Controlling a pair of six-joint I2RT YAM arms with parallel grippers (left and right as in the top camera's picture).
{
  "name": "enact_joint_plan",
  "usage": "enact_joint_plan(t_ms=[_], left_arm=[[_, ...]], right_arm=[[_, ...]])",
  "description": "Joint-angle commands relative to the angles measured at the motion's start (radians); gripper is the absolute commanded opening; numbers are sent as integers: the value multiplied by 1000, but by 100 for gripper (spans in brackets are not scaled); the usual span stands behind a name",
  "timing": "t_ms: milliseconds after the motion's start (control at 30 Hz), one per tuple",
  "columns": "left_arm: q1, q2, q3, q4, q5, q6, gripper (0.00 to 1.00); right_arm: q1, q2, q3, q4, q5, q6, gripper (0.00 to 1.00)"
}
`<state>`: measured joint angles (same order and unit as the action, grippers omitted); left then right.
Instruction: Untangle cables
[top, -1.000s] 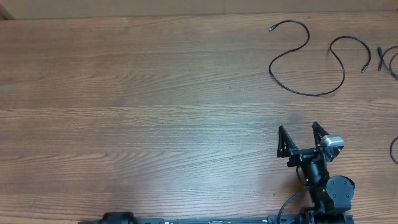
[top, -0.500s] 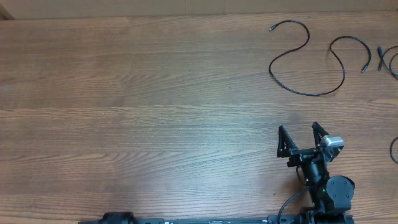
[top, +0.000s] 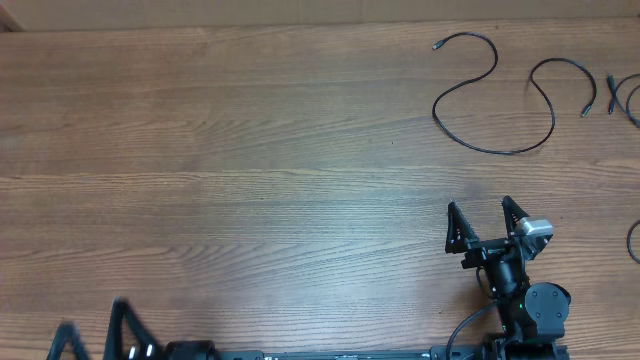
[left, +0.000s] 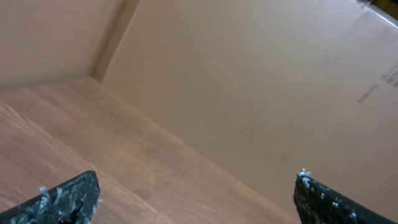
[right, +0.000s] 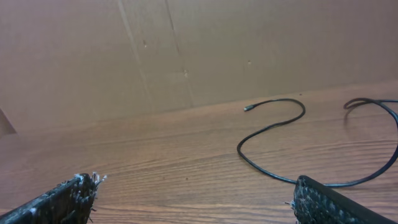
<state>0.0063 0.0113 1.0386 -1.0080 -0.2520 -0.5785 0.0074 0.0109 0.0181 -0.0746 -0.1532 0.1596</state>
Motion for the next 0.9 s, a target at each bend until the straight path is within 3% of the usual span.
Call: enact_joint_plan(t_ms=[0,333,600,867], left_arm=[[-6,-6,-146,93,-21,-13,99],[-6,-6,-447,441,-21,0,100],[-6,-6,-568,575,-61,135,100],[-6,-6,-671,714,-74,138,99]], right_arm=[[4,-8,-10,5,-5,-4,100],[4,-8,-10,5,-5,-4,100],[4,-8,-10,5,-5,-4,100],[4,-8,-10,5,-5,-5,100]])
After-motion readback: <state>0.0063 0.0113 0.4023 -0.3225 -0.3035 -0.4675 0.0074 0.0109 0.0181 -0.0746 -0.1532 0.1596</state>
